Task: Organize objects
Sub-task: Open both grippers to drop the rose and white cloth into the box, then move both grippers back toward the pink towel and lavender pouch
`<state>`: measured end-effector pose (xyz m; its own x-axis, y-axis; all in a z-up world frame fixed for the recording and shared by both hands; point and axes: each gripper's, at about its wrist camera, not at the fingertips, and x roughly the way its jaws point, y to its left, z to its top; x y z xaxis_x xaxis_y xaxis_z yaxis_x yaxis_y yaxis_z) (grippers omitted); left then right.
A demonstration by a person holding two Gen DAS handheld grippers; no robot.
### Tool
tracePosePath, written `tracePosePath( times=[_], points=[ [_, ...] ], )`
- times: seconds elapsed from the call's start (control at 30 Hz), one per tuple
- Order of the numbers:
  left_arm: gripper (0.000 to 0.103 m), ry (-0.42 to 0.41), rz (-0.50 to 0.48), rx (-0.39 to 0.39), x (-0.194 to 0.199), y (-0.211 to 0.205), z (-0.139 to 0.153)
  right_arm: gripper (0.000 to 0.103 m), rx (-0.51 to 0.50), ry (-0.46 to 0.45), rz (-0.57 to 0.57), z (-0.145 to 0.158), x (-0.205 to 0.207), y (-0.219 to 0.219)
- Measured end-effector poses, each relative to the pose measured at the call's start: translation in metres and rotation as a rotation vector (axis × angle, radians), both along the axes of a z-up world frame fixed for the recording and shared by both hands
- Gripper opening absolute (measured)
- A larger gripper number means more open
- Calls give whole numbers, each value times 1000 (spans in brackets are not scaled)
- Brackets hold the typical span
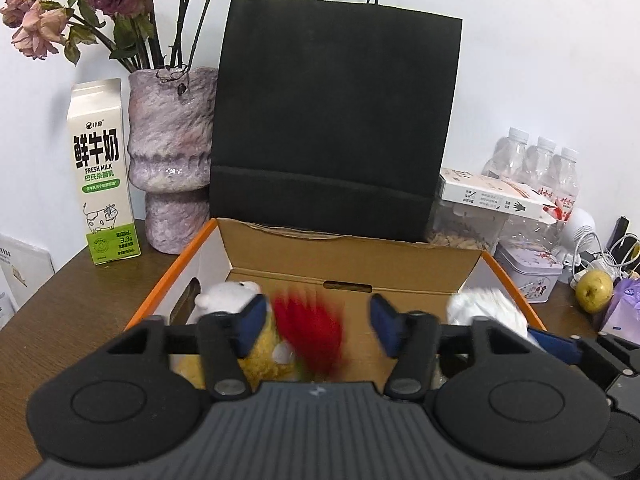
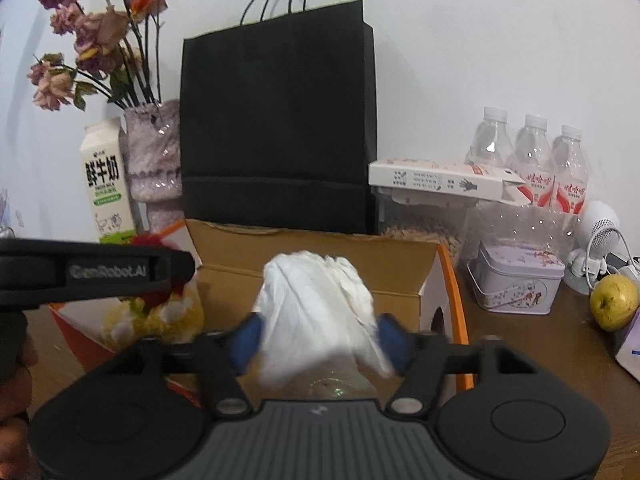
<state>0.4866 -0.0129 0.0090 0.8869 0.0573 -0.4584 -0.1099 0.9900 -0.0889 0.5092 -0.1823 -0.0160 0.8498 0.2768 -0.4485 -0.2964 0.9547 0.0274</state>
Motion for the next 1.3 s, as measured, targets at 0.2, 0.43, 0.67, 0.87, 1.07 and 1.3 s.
tracePosePath(
  times=[0.2,0.43,0.67,0.87,1.07,1.3],
  points=[
    [103,-12,48,24,-3,1,3,99,3,2,-26,-1,1,-2],
    [103,-7,59,21,-3,3,4,103,20,16,-30,1,1,-5],
    [103,-7,65,7,-8,5,11,103,25,33,-20,5,-2,-5],
    [103,-13,61,4,-17,5,19,103,30,25,-11,13,-11,-6],
    [103,-24,63,-4,-33,5,30,103,29,3,3,24,-26,-6],
    [103,-37,66,-4,-59,7,38,103,10,-15,24,29,-51,-6]
  ],
)
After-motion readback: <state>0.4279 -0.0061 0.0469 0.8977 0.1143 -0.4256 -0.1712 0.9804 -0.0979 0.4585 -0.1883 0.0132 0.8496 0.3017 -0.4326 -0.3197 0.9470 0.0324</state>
